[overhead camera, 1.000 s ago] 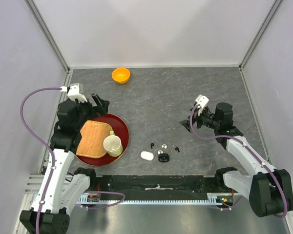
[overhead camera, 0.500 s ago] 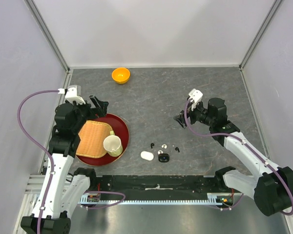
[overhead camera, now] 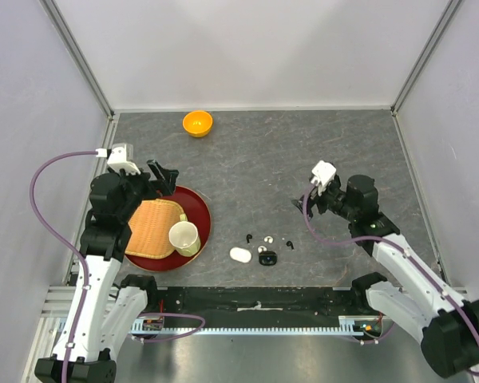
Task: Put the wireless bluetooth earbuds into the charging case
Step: Pick up the charging case at the center of the board.
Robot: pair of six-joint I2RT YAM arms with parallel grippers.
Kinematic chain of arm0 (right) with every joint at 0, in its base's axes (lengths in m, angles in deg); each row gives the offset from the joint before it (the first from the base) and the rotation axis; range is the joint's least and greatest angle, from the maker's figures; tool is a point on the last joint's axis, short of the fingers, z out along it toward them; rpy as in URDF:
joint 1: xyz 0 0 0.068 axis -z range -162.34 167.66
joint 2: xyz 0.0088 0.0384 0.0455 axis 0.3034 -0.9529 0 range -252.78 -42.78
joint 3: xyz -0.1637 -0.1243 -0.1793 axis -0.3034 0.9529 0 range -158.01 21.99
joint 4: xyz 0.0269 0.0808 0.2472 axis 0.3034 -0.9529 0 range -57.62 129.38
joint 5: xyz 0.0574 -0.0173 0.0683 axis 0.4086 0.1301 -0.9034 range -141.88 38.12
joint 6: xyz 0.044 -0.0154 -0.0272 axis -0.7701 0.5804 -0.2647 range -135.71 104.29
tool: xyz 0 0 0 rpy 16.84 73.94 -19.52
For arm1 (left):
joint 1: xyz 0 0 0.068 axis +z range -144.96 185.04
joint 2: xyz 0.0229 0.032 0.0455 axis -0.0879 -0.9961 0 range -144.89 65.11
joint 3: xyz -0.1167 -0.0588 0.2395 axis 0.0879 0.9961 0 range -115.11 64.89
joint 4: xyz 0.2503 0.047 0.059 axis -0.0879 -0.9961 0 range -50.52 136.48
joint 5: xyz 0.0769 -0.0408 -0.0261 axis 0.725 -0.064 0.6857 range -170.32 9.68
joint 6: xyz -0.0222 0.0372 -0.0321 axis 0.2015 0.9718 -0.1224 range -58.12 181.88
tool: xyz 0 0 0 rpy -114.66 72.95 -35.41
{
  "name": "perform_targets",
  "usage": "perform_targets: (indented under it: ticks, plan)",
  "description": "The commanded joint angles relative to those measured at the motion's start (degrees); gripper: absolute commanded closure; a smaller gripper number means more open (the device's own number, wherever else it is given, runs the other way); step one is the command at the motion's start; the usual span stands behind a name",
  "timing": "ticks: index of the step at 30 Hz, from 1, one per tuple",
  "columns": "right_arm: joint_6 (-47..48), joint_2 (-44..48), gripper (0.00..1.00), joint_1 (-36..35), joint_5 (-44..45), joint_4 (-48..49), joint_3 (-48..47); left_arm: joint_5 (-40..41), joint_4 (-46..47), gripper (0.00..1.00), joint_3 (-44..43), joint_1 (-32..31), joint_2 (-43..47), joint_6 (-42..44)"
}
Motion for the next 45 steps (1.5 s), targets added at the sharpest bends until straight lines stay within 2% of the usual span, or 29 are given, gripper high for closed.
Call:
perform_targets:
  ticks: [1, 4, 5, 8, 11, 16, 20, 28, 35, 45]
  plan:
    - [4.91, 4.3, 0.02, -0.51, -7.78, 2.29, 3.2, -0.98, 0.38, 0.0, 0.39, 0.45, 0.64, -0.65]
    - [7.98, 0.09, 0.02, -1.91, -14.3, -4.11, -0.39, -1.33, 0.55, 0.0, 0.3, 0.8, 0.38, -0.92]
    - [11.13, -1.14, 0.02, -3.31, -15.09, -9.53, -1.71, -1.33, 0.55, 0.0, 0.39, 0.97, 0.29, -0.92]
    - [15.98, -4.49, 0.02, -8.05, -13.35, -20.95, -5.76, -1.42, 0.55, 0.0, 0.48, 1.24, 0.29, -0.92]
    - [19.41, -5.11, 0.03, -11.92, -12.9, -28.27, -7.95, -1.68, 0.55, 0.0, 0.57, 1.5, 0.29, -1.09]
    - [20.91, -3.18, 0.08, -17.63, -11.94, -34.62, -10.07, -2.04, 0.73, 0.0, 0.92, 1.68, 0.29, -1.44]
    - [18.81, -2.55, 0.11, -22.82, -6.5, -32.62, -8.93, -2.21, 0.82, 0.01, 1.09, 1.77, 0.11, -2.15]
    - [15.73, -9.41, 0.21, -32.58, -0.16, -29.46, -6.47, -2.83, 1.61, 0.01, 1.8, 1.77, -0.06, -3.47]
    - [14.24, -11.52, 0.31, -34.08, 1.6, -23.22, -4.54, -2.39, 1.61, 0.01, 1.8, 1.85, -0.15, -3.38]
    - [13.27, -16.0, 0.33, -35.14, 1.78, -14.95, -1.02, -2.39, 1.61, 0.01, 1.8, 2.12, -0.15, -3.47]
